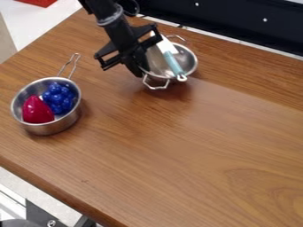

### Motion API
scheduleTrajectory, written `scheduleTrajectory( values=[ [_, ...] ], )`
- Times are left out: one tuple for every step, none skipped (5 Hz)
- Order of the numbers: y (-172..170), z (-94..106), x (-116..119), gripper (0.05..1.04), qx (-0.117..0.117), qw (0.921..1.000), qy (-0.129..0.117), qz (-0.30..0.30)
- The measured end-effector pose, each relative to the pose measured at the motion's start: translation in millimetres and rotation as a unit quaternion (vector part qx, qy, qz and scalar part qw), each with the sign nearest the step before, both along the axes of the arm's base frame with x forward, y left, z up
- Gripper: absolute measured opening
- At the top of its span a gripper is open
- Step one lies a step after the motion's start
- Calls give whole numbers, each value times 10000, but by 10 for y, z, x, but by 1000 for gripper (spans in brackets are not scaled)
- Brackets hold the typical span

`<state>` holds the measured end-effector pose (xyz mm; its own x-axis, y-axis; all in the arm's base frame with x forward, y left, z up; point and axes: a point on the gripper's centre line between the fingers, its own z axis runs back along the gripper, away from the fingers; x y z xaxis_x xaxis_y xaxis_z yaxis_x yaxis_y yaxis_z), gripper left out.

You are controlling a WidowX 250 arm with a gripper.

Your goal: Move the silver pot with knife to the left

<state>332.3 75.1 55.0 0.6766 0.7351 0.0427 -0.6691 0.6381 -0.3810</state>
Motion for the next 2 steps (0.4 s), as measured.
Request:
scheduleTrajectory(
  values=[
    [167,-44,50,58,103,9995,-10,283],
    [289,-21,41,58,189,9990,8,399]
  ],
)
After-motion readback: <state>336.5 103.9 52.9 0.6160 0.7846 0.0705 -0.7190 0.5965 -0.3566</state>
